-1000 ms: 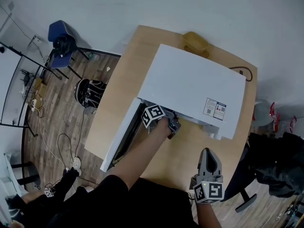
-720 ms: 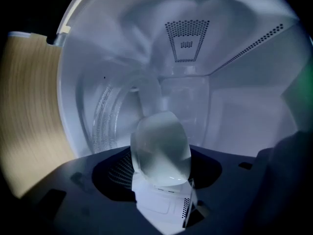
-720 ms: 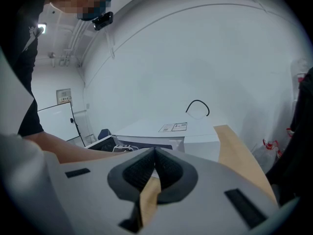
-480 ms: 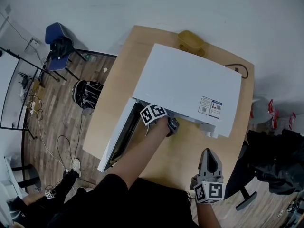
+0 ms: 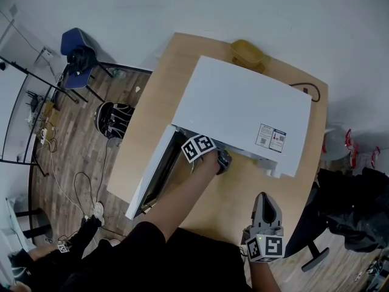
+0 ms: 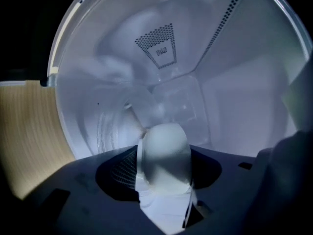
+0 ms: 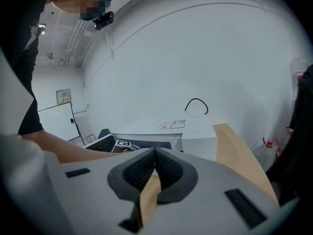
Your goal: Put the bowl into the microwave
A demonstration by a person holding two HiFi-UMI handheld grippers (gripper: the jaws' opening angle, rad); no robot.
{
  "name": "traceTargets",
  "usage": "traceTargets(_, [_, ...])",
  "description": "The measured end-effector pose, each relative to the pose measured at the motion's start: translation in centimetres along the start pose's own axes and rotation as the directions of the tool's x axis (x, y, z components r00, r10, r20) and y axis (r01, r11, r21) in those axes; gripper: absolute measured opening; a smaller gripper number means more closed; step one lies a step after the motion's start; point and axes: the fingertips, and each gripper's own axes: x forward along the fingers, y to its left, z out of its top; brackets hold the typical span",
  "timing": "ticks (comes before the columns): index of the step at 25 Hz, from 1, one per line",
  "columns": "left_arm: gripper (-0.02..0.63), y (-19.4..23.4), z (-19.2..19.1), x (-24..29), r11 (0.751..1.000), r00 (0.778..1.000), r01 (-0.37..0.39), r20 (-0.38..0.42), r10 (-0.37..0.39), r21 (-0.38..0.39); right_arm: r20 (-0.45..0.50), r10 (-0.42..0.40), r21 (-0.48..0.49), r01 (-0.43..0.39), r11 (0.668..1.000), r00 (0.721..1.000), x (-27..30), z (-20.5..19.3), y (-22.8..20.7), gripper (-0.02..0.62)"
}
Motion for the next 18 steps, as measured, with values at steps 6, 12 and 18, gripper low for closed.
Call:
traceTargets(6, [0.247,-0.9,0.7,1.2,0.99,0.993,0.099,0.073,-0.092,-0.099,-0.001,-0.006,-0.001,0.006,1.0,1.0,-0.2,-0.1,-0.4,0.058])
traceTargets(12, [0.256,-1.2,1.1,1.6,0.975,0.984,0.155,0.116,-0.138,-0.16,0.004,-0.017,-0.002,0.017,1.0,1.0,-0.2,0.2,-1.1,0.058])
traceTargets(18, [0.275,-1.3,1.6,0.6,0.993,0.994,0.032,0.104,-0.043,0.11,0.008,-0.015,-0.007,0.015,1.0,1.0,-0.1,0.4,-1.0,0.058])
